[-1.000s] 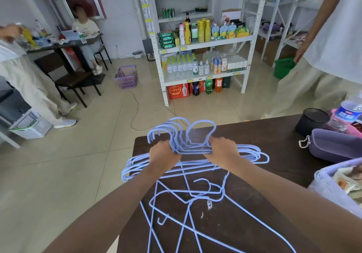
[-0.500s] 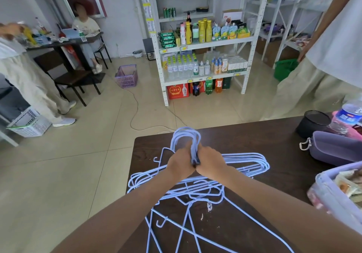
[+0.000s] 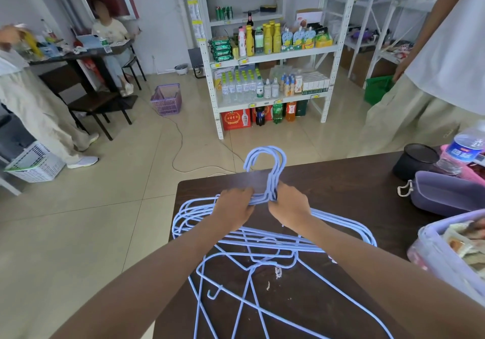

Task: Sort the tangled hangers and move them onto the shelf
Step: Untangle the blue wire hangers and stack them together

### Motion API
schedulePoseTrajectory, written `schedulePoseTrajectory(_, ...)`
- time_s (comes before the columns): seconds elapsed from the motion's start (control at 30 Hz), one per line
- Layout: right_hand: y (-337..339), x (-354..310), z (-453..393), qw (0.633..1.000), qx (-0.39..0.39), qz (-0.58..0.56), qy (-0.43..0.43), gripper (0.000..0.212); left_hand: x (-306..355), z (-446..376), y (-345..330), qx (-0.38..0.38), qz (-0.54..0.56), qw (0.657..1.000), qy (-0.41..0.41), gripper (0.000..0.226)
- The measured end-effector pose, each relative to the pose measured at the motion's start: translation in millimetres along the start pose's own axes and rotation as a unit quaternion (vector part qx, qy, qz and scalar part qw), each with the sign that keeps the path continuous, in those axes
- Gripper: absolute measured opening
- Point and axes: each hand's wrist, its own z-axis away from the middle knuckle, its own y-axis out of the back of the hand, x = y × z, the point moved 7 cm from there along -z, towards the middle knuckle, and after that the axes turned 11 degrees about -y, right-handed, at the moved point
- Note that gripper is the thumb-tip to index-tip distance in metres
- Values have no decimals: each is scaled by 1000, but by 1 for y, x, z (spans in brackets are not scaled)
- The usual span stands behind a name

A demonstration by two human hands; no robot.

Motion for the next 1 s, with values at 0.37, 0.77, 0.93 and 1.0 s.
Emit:
schedulePoseTrajectory(0.37,15,10,1,999,-14,-6,-34,23,-16,16,-1,93,82,991,59,51)
schedulePoseTrajectory(0.77,-32,80,-2,948,-143,-205,-196,37,-61,48,-43,70,127,959,243,57)
schedulePoseTrajectory(0.93,-63,97,20,896,-315,-144,-279,24,-44,55,-83,-84,135,971,178,55)
schedulePoseTrajectory(1.0,-77,105,26,893,-339,-114,-273,30,-31,58,-101,-104,145,970,168,50)
